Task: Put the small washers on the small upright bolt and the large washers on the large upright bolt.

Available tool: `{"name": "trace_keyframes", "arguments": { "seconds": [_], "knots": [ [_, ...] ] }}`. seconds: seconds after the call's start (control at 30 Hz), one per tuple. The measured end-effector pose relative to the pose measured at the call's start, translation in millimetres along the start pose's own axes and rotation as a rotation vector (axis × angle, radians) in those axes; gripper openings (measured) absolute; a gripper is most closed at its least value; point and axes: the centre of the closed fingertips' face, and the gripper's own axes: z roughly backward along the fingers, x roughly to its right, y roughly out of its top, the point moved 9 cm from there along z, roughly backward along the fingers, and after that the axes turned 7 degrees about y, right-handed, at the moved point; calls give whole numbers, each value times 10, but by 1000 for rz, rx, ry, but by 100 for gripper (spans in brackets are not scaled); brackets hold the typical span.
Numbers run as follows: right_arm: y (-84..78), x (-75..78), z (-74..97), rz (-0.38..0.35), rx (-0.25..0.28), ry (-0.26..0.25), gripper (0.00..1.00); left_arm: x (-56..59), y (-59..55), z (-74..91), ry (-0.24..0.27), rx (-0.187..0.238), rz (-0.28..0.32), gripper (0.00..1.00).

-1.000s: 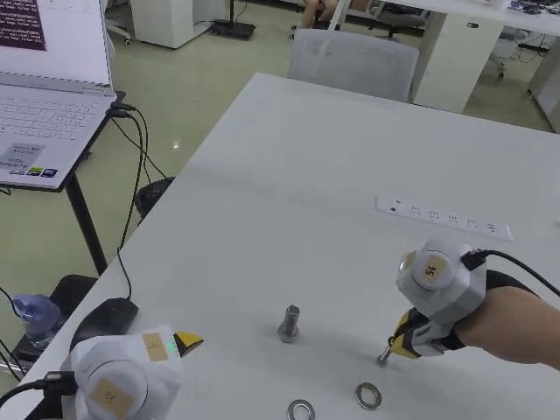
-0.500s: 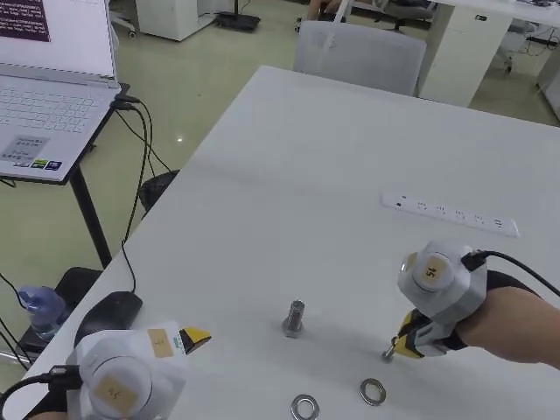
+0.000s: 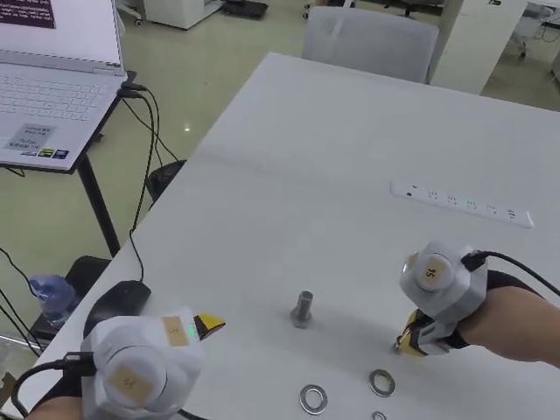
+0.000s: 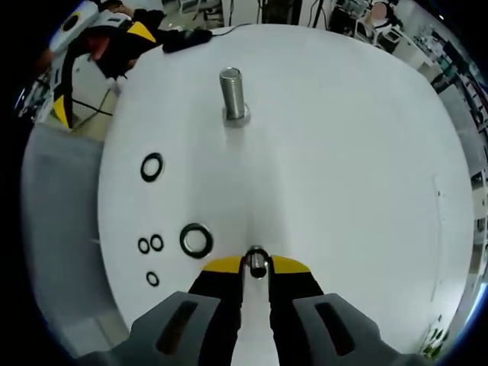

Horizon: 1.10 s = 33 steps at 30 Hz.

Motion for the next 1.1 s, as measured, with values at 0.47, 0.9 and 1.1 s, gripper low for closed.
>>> {"name": "trace_keyframes", "arguments": {
  "seconds": [0.47, 0.9, 1.1],
  "knots": [
    [0, 29, -106, -4, -22, -1, 13, 13, -12, 33, -8, -2, 9, 84],
    [-6, 44, -97, -16, -21, 4, 13, -8, 41, 5, -12, 9, 17, 84],
    [-6, 54, -95, -9, -15, 3, 14, -15, 51, -7, -13, 8, 11, 83]
  ]
}}
